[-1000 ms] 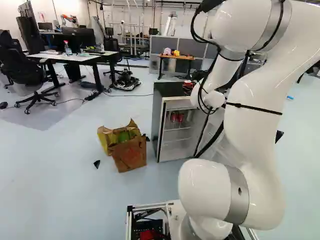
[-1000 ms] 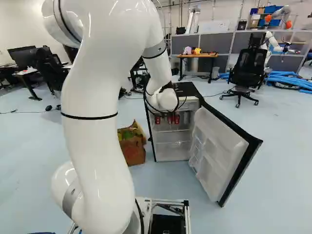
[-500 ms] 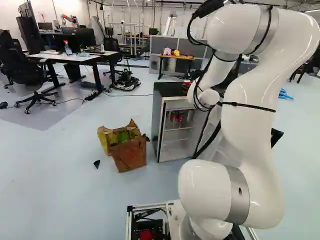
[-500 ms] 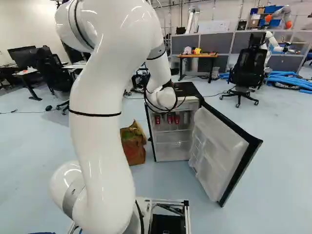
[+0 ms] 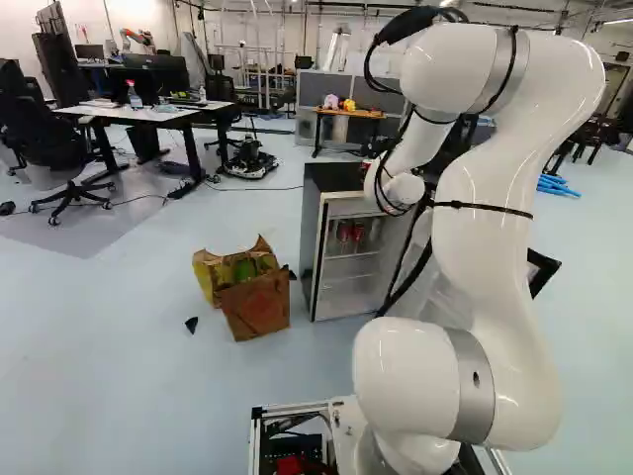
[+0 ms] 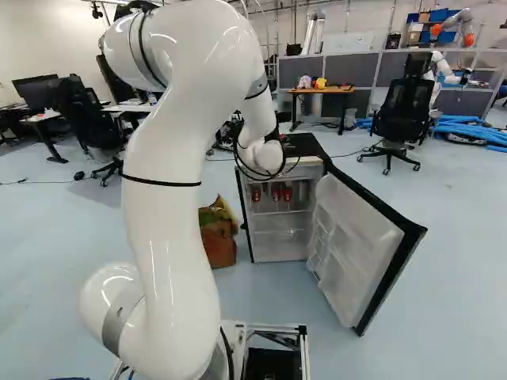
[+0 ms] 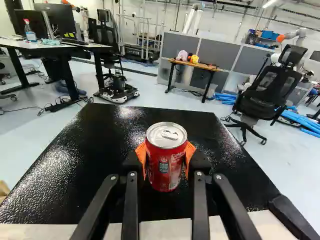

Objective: Grab a drink from the fridge

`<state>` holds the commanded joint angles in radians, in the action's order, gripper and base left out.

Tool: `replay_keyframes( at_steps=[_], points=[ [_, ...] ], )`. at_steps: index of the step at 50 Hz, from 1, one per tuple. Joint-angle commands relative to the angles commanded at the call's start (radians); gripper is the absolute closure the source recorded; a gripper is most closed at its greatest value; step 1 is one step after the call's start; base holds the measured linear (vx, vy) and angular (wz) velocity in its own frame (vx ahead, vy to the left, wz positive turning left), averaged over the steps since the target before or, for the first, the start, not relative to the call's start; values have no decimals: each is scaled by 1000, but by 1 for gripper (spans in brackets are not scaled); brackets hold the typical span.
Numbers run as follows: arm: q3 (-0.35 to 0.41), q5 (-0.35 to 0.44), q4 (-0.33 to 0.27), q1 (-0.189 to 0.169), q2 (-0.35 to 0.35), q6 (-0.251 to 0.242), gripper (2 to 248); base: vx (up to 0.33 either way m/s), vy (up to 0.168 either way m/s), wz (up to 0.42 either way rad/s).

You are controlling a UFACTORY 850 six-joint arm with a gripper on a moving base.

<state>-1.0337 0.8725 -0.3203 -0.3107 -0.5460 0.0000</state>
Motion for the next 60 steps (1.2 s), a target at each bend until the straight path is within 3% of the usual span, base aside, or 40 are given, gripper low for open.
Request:
replay_keyframes(
  at_steps=[10,30,31,36,37,41,42,46,47,51,52,60],
  points=[
    [-2,-23,33,1,-2,0,154,0,0,0],
    [-2,-23,33,1,-2,0,154,0,0,0],
    [-2,-23,33,1,-2,0,137,0,0,0],
    [-2,-23,33,1,-2,0,137,0,0,0],
    [-2,-23,33,1,-2,0,103,0,0,0],
    [-2,-23,33,1,-2,0,103,0,0,0],
    [-2,-23,33,1,-2,0,68,0,0,0],
    [-2,-23,33,1,-2,0,68,0,0,0],
    [-2,-23,33,1,-2,0,31,0,0,0],
    [-2,-23,33,1,-2,0,31,0,0,0],
    [-2,-23,33,1,-2,0,3,0,0,0],
    [5,-23,33,0,4,0,3,0,0,0]
  ],
)
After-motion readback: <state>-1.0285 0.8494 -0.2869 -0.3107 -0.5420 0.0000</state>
